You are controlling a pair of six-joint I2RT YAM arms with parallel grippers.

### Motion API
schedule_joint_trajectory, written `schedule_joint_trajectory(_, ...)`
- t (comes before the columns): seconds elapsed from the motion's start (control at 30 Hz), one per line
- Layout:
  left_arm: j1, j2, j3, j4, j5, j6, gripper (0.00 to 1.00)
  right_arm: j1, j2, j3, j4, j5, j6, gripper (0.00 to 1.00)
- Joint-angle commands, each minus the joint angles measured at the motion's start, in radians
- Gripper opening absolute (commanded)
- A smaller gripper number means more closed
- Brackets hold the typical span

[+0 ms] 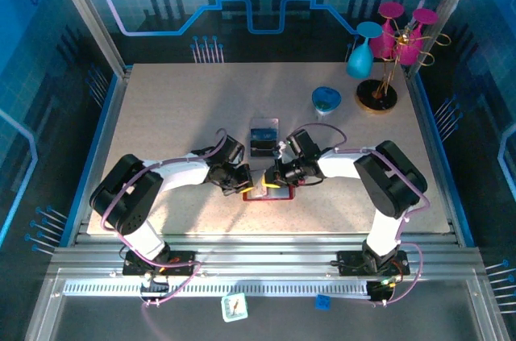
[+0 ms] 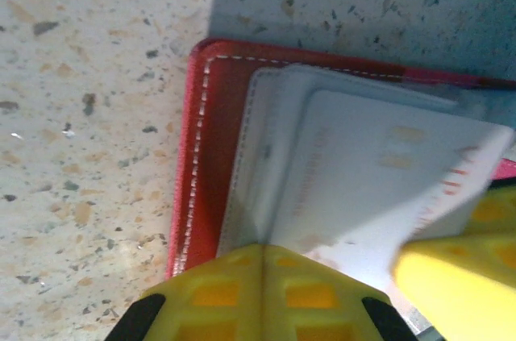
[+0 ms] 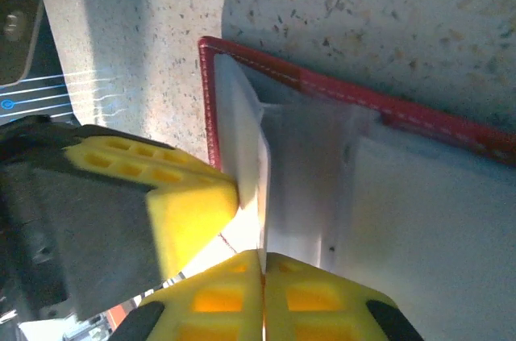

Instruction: Take the credit cards out of the card holder

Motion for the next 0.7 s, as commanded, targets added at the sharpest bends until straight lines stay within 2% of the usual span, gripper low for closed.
schedule_joint_trajectory(0.0,0.013,0.005,-0.022,-0.060,-0.027,0.012,0.02,-0.036,-0.048,-0.007,-0.100,0.034,-0.056,0.07)
schedule_joint_trajectory(0.37,0.022,-0.013,-0.033,-0.043,-0.015,0.003,0.03,-0.124,-0.089,0.005,-0.269,0.020,-0.185,0.08)
schedule_joint_trajectory(0.53,0.017,-0.033,0.005,0.038,0.056,-0.014,0.06,-0.120,-0.033,-0.054,-0.033,-0.106,-0.091,0.09)
schedule_joint_trajectory(0.67,0.005,-0.017,0.018,0.136,0.125,-0.058,0.10,-0.104,0.000,-0.063,0.041,-0.123,-0.051,0.09)
